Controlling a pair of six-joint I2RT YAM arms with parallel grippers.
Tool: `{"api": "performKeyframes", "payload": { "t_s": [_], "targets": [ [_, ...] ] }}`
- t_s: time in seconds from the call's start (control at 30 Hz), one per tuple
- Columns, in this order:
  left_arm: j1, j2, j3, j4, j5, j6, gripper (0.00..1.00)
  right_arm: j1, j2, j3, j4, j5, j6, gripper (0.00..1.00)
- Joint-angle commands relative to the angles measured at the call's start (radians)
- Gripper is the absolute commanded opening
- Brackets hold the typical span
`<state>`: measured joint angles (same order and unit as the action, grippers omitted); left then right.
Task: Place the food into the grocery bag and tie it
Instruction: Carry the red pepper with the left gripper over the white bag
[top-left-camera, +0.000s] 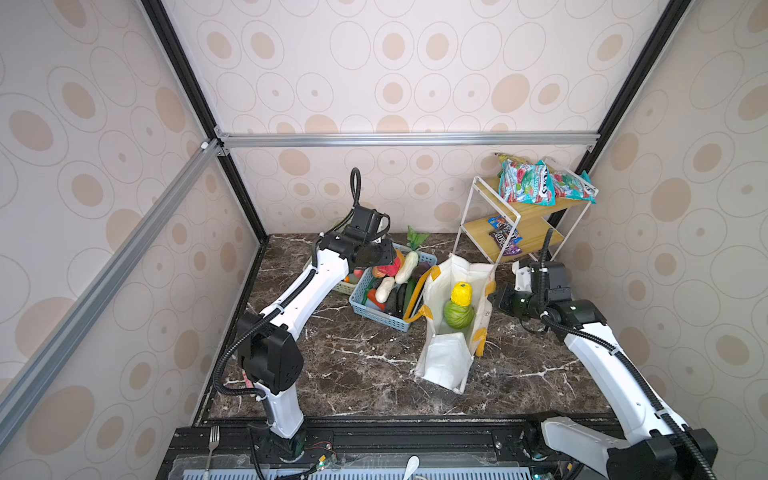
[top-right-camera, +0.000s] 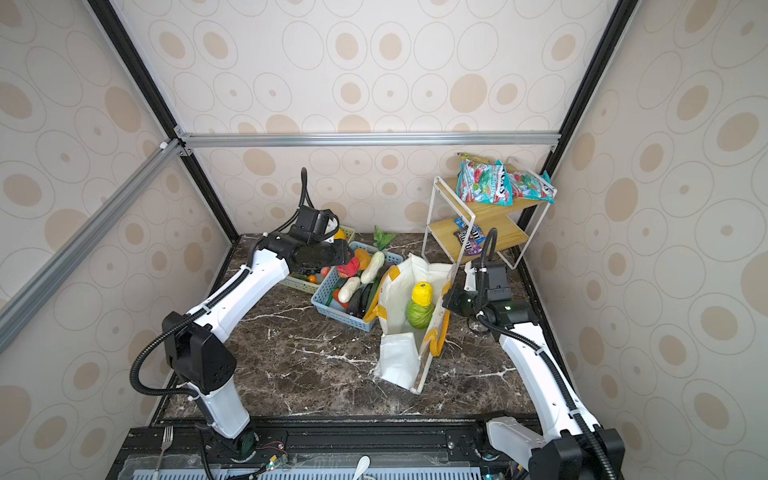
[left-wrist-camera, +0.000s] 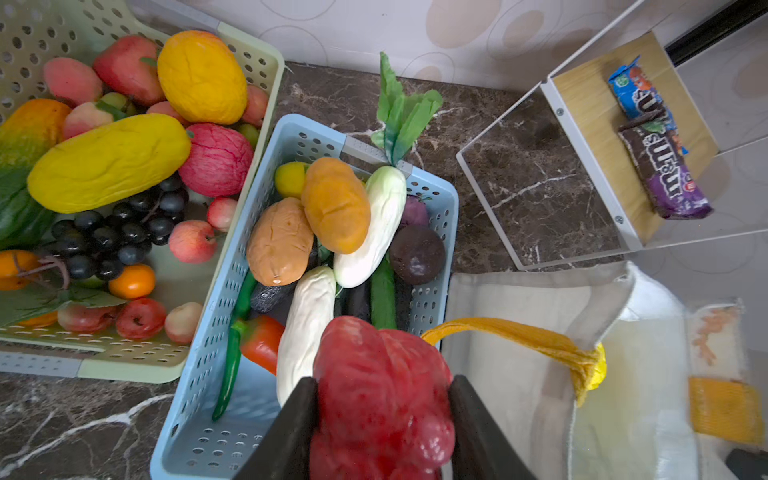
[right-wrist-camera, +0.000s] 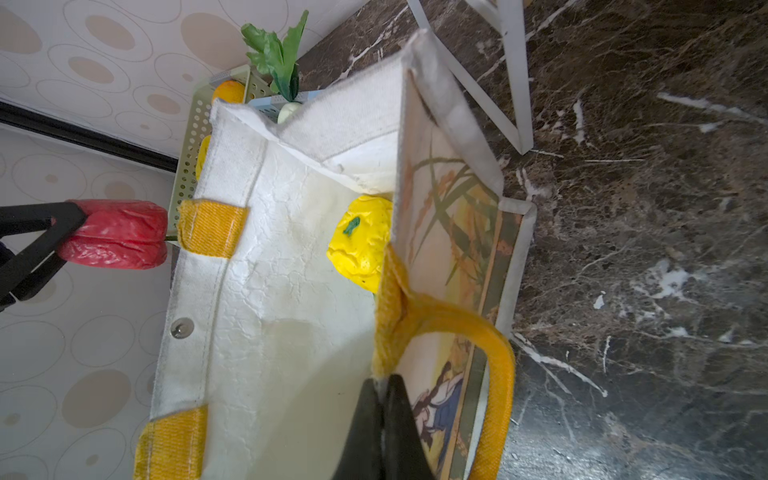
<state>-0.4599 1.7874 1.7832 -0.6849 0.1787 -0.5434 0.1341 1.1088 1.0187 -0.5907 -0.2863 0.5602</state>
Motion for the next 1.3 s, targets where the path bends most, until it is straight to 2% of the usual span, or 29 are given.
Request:
{"api": "performKeyframes", "payload": {
  "t_s": [0.0,0.53,0.83,1.27],
  "targets": [
    [-0.002,-0.055,0.026,0.048,0.067,-0.034,0.45,-0.003,0.0,0.0,0.006,-0.004,0.004,0.0],
    [-0.05,-0.071,0.028,0.146,0.208,-0.085,0.46,-0.004,-0.009,-0.006,0.004,-0.004,0.005,0.0],
    [-0.126,-0.05,0.066,0.201,0.271,-0.125,0.46,-0.003,-0.014,-0.01,0.001,-0.005,0.003,0.0],
    [-0.246,0.027,0.132,0.198,0.284,-0.117,0.46,-0.003,-0.012,-0.005,-0.005,-0.005,0.002,0.0]
  ]
}}
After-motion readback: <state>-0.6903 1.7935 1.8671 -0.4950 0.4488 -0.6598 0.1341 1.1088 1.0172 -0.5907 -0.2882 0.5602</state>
